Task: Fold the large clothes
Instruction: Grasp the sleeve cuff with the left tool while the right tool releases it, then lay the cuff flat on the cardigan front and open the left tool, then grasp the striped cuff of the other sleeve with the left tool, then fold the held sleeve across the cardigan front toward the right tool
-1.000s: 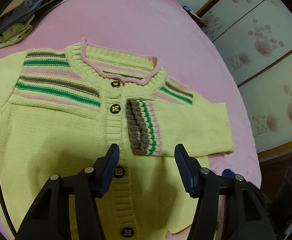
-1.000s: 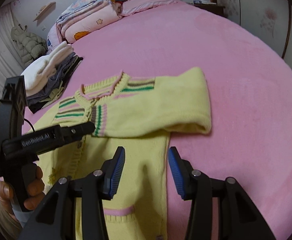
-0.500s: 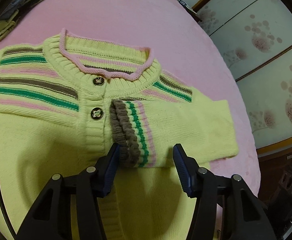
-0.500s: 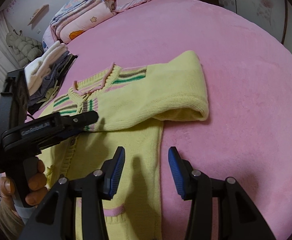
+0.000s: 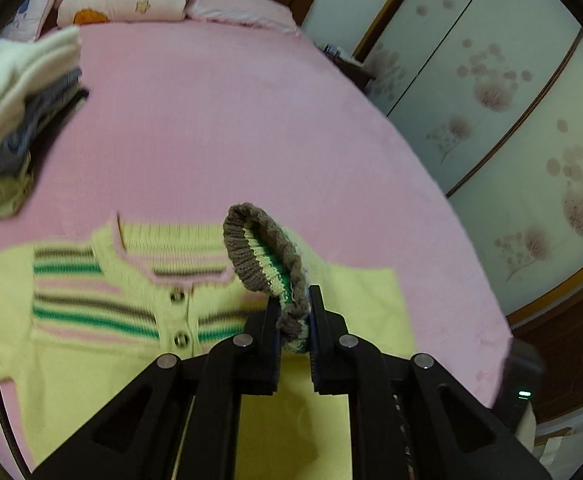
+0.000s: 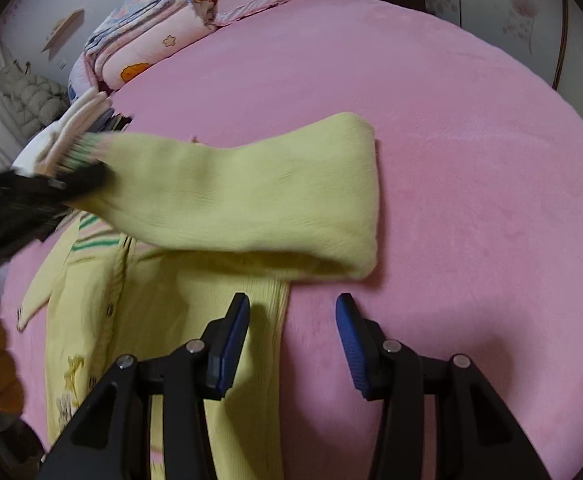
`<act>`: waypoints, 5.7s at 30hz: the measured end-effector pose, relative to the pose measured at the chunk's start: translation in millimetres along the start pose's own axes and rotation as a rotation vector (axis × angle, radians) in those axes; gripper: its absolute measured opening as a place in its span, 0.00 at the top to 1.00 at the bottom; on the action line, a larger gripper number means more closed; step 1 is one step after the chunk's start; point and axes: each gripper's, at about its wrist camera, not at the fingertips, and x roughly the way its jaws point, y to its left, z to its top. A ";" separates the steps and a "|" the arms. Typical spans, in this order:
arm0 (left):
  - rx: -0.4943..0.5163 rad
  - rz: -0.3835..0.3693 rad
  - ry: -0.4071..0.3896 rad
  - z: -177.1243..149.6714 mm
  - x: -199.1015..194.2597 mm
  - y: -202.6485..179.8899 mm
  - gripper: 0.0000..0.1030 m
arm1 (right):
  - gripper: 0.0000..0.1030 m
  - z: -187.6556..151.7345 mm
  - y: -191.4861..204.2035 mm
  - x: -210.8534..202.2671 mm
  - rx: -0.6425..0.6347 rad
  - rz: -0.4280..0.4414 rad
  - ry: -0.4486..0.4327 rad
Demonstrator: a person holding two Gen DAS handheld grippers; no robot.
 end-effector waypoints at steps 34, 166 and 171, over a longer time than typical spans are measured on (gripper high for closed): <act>-0.197 0.258 0.057 -38.6 -17.1 139.9 0.37 | 0.76 -0.3 47.6 12.8 -0.135 -0.197 0.055; -0.138 0.181 -0.086 -60.5 -112.2 148.7 0.33 | 0.57 -18.8 192.1 -27.9 -0.326 0.090 -0.061; -0.172 0.223 -0.037 -70.6 -104.3 174.7 0.33 | 0.57 -21.4 222.0 -12.5 -0.439 0.073 -0.032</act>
